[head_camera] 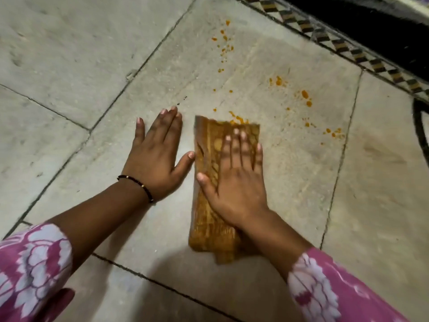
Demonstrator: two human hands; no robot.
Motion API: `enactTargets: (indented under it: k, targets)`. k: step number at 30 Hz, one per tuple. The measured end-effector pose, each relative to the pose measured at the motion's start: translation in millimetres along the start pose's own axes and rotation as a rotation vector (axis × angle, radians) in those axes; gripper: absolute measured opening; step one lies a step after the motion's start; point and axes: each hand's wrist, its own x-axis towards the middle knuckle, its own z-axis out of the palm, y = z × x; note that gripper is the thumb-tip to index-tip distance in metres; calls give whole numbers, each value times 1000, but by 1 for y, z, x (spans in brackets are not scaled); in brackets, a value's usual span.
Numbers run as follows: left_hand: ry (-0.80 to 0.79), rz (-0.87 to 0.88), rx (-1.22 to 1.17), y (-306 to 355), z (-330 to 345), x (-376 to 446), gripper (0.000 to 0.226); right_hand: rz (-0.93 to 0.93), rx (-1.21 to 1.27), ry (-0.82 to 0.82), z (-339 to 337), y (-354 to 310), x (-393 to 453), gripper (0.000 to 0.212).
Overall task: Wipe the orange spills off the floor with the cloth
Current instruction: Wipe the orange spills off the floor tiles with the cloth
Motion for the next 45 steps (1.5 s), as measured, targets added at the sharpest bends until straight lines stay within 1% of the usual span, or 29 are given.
enactTargets:
  k: [3, 6, 8, 10, 13, 15, 17, 19, 21, 23, 25, 27, 29, 31, 33, 36, 38, 41, 43, 45]
  targets:
    - [26, -19, -46, -1, 0, 0, 68, -150, -102, 10, -8, 18, 57, 83]
    - [25, -26, -69, -1, -1, -1, 67, -171, -175, -1, -17, 62, 86, 79]
    - [14, -24, -72, -1, -2, -1, 67, -155, -185, -3, -19, 88, 74, 76]
    - [7, -26, -67, -1, -2, -1, 67, -189, -208, -21, -17, 100, 35, 73]
    - [-6, -36, -33, 1, -1, 2, 70, -276, -185, -23, -6, 71, -39, 72]
    - [-4, -38, -23, 1, 0, 2, 71, -278, -110, -19, 6, 33, -57, 73]
    - [1, -33, -30, 0, 0, 1, 69, -268, -12, -25, 9, 3, -37, 71]
    - [32, -28, -66, 1, -1, 0, 65, -274, -8, -11, 4, 0, 3, 70]
    - [46, -29, -128, 3, -3, 0, 63, -231, -35, -24, -5, 25, 38, 71]
    - [73, -85, -170, -2, -8, -4, 64, -99, -37, -36, -11, 66, 53, 72]
    - [92, -195, -111, -13, -13, -12, 66, 41, -30, -40, -14, 102, 36, 72]
    - [59, -267, -11, -22, -14, -18, 70, 75, -66, -74, -10, 117, -7, 68]
    - [12, -246, 39, -21, -12, -18, 72, 9, -96, -89, 1, 95, -57, 65]
    - [-2, -223, 39, -18, -10, -16, 72, -134, -123, -53, 11, 59, -78, 66]
    - [15, -224, 5, -20, -10, -16, 72, -262, -82, -40, 14, 21, -55, 68]
    - [63, -229, -55, -24, -10, -19, 71, -393, -41, 2, 4, -22, 23, 63]
    - [66, -219, -78, -24, -11, -19, 70, -354, -34, -3, -7, -29, 80, 62]
    - [38, -220, -66, -26, -12, -19, 69, -197, -2, -25, -14, 2, 123, 61]
    - [29, -222, -52, -26, -12, -20, 70, -94, 13, -4, -15, 39, 110, 62]
    - [23, -227, -35, -26, -11, -19, 74, 48, 6, 14, -14, 71, 67, 64]
